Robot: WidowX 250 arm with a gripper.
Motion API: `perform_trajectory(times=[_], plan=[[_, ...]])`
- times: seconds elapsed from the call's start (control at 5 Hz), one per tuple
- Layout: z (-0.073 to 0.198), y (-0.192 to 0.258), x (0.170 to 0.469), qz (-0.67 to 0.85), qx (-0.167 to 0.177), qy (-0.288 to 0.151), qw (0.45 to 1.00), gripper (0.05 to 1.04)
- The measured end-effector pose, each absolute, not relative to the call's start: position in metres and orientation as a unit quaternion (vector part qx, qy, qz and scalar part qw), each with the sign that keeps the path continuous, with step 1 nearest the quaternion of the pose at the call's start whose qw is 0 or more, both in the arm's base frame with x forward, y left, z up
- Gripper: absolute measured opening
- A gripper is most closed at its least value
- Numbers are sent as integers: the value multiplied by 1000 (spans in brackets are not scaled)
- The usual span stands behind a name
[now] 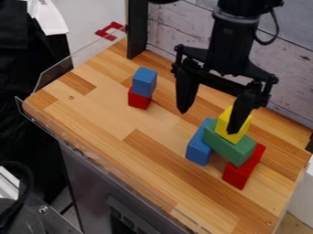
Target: Put the yellow block on top of the red arch
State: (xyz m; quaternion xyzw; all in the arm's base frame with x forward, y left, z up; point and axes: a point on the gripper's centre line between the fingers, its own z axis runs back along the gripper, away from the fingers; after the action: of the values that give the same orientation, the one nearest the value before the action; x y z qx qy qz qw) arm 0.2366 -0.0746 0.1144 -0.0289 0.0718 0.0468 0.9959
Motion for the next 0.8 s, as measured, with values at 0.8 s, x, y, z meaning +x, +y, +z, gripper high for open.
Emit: perform_trajectory(times=[0.8], plan=[[102,-87,258,23,-51,66,996,1000]])
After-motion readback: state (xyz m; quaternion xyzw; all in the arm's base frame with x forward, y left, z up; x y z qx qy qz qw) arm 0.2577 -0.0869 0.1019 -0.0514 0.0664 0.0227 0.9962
